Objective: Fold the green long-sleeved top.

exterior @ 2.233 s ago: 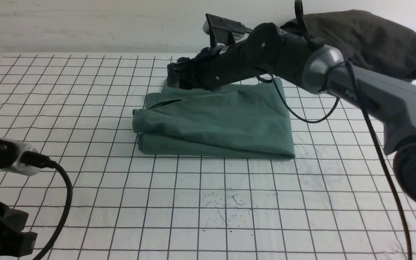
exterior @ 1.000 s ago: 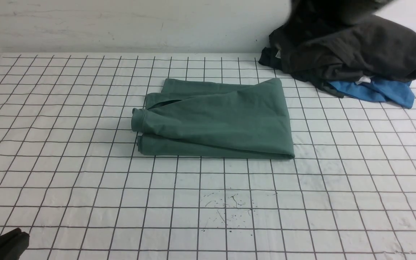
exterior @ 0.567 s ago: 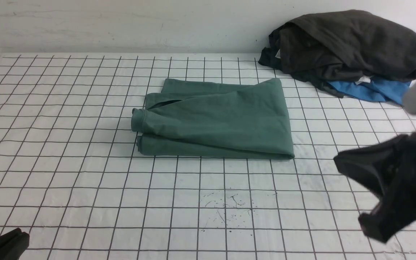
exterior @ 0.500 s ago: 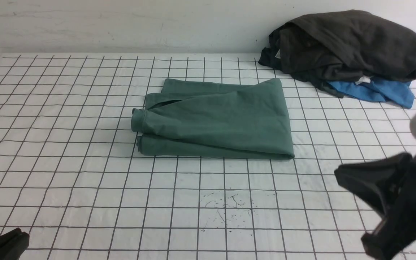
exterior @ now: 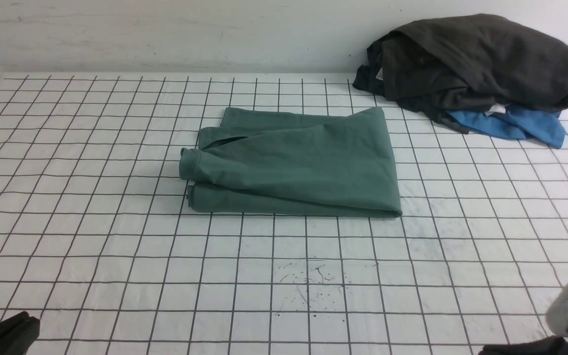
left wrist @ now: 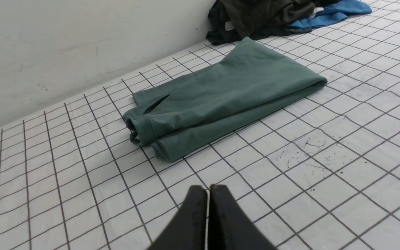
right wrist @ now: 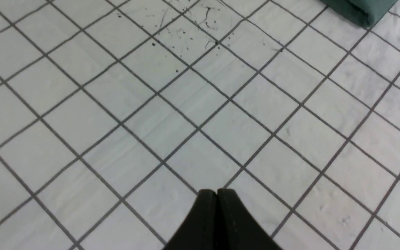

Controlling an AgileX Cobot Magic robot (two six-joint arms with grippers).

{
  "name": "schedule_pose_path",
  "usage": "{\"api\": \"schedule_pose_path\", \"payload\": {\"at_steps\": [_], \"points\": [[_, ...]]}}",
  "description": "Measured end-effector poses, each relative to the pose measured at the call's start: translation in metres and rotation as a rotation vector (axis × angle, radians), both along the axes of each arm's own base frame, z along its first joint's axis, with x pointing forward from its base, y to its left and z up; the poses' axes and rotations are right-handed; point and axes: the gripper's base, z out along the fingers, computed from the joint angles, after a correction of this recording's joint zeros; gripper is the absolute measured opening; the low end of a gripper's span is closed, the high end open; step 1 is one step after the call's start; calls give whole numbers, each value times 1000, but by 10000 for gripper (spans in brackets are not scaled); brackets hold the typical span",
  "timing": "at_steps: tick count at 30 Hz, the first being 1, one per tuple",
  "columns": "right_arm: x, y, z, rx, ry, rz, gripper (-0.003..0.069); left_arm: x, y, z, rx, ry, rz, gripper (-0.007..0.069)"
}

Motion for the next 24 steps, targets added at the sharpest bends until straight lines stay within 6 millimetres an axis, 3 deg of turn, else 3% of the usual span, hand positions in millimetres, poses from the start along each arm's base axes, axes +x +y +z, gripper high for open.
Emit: {"api": "schedule_pose_path", "payload": {"at_steps": [2, 8, 15, 18, 24], "points": [[-4, -7, 0, 28, -25, -35, -11, 0, 0, 0, -1, 1, -1, -7], [-27, -48, -1, 264, -315, -297, -11, 0, 0, 0, 0, 4, -2, -7], [-41, -62, -23, 414, -508, -451, -11, 0, 0, 0, 1, 5, -3, -7], [-46, -66, -24, 444, -524, -503, -11, 0, 0, 0, 1, 5, -3, -7], [-48, -70, -38, 343, -410, -591, -11, 0, 0, -1, 1, 8, -5, -7]]}}
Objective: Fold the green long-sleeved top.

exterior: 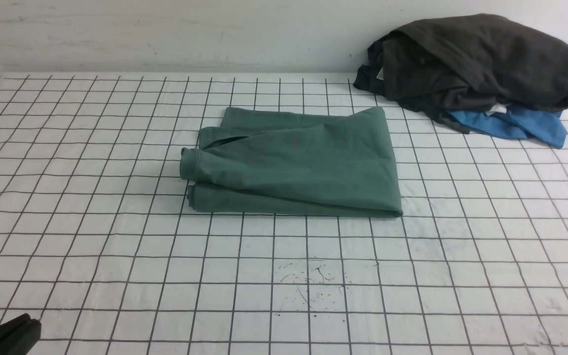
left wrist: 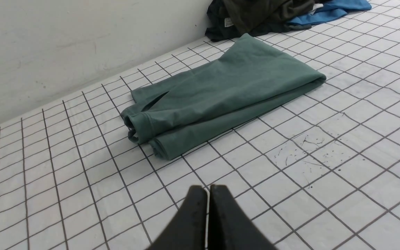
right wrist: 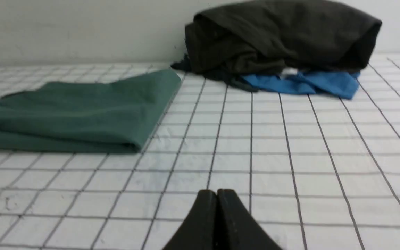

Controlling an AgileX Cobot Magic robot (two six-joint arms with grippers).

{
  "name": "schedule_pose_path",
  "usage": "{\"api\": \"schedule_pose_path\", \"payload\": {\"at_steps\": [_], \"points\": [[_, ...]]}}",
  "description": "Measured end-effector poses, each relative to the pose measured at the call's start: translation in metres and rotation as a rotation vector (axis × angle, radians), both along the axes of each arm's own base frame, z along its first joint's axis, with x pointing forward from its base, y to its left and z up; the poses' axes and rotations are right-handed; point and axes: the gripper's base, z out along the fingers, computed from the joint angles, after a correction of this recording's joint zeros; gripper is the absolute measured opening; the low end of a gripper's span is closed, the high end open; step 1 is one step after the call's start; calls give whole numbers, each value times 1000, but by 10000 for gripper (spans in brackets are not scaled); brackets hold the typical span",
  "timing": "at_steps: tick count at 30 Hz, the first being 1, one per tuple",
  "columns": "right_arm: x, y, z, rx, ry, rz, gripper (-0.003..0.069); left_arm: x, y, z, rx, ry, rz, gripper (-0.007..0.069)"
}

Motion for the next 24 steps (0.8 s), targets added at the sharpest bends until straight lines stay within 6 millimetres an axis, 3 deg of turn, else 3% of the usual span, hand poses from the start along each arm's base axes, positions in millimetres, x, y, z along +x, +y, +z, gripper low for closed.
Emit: {"api": "schedule_pose_path", "payload": {"at_steps": [24], "points": [[0, -1, -1, -51, 11, -5, -11, -1, 0, -8, 11, 7, 2, -7]]}}
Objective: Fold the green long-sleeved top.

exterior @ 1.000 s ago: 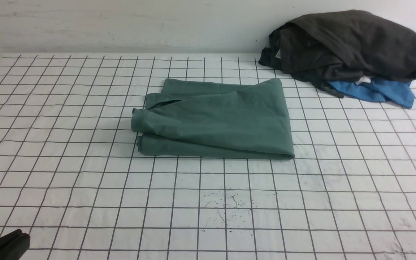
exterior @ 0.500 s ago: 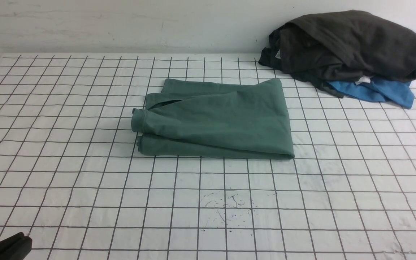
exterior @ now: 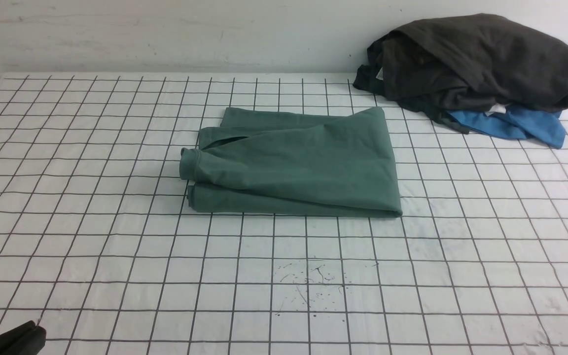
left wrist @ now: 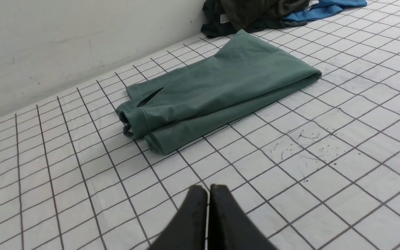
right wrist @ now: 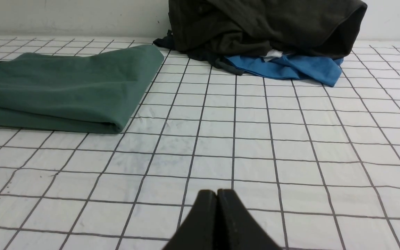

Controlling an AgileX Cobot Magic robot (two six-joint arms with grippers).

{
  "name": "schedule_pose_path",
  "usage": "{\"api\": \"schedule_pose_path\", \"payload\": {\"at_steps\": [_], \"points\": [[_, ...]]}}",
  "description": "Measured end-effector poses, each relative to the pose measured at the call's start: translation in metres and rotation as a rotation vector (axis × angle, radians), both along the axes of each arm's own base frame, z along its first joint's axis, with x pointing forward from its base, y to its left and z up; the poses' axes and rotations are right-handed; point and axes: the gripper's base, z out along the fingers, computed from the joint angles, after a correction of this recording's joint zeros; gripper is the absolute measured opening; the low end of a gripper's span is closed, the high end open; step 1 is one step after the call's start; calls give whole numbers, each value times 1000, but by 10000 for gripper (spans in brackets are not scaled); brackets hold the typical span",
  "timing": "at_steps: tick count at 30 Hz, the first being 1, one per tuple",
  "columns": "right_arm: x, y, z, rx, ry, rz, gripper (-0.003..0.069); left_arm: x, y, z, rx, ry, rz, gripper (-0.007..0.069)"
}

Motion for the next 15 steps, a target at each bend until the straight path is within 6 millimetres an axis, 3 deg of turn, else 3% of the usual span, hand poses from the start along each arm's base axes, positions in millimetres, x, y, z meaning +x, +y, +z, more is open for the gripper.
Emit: {"api": "schedule_pose_path", "payload": {"at_steps": [5, 9, 11, 15], "points": [[0, 0, 0, 1, 3, 0, -11, 5, 16, -16, 3, -141, 193, -7], [0, 0, 0, 5, 4, 0, -11, 17, 25, -44, -45, -235, 342, -7], [0, 0, 0, 7, 5, 0, -11, 19, 27, -61, -77, -188, 382, -7], [0, 0, 0, 7, 5, 0, -11, 19, 28, -75, -74, -55, 399, -7]]}}
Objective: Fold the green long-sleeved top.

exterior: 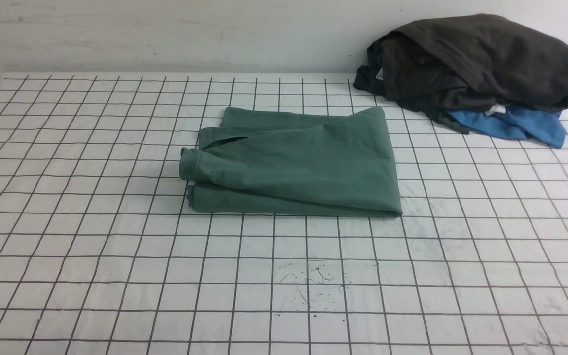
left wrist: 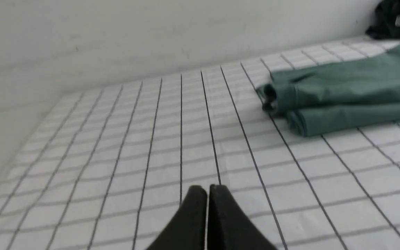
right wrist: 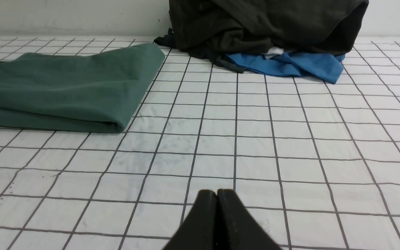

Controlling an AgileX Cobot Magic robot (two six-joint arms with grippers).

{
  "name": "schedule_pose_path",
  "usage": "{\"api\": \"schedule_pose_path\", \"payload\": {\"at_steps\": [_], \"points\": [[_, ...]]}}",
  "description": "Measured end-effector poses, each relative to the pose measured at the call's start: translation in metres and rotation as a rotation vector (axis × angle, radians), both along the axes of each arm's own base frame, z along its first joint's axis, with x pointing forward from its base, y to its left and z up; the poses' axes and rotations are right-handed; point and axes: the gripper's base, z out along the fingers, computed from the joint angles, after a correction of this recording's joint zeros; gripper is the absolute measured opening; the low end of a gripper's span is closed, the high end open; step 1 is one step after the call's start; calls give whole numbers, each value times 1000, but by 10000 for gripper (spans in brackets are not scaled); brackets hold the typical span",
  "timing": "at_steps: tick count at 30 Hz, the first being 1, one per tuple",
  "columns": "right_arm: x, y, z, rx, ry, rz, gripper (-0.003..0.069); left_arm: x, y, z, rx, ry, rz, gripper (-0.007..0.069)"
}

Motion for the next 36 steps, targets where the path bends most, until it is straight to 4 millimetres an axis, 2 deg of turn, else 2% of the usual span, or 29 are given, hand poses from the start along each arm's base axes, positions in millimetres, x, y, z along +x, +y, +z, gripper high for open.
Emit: {"api": "schedule_pose_path", "payload": {"at_steps": [3, 6, 36], "points": [[0, 0, 0, 1, 0, 0, -11, -3, -1, -11, -36, 128, -6, -7], [0, 0, 0, 1, 0, 0, -11, -3, -2, -12, -53, 142, -9, -7], [0, 0, 0, 1, 0, 0, -11, -3, -2, -11, -62, 136, -10, -7]]}}
